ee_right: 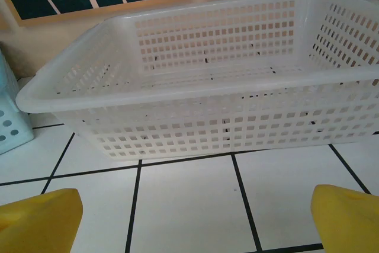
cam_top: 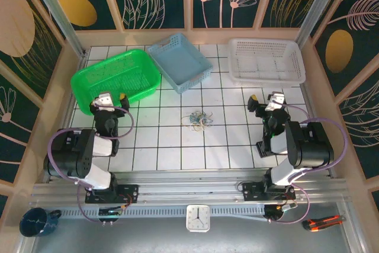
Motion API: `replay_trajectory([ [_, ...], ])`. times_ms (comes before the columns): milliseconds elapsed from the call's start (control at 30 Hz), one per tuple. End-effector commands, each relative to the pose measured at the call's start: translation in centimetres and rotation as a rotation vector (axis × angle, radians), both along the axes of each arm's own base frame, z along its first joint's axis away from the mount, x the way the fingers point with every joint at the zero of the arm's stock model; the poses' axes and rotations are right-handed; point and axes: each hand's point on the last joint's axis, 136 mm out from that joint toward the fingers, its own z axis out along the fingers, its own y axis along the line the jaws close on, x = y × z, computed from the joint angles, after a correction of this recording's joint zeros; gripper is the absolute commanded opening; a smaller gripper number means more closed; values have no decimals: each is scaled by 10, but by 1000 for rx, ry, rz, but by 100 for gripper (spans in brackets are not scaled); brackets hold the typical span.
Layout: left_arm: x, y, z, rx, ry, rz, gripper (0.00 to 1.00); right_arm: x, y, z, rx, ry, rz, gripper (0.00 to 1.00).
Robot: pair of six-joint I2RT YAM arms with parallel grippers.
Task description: Untangle the cables
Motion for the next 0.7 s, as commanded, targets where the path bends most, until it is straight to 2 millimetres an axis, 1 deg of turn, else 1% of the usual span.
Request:
replay_trajectory([
  [0,-1,4,8,-16,-37,15,99,3,-7,9,2,-28,-30,99],
  [667,3,5,5,-20,-23,19,99,5,-6,9,8,-25,-27,99],
])
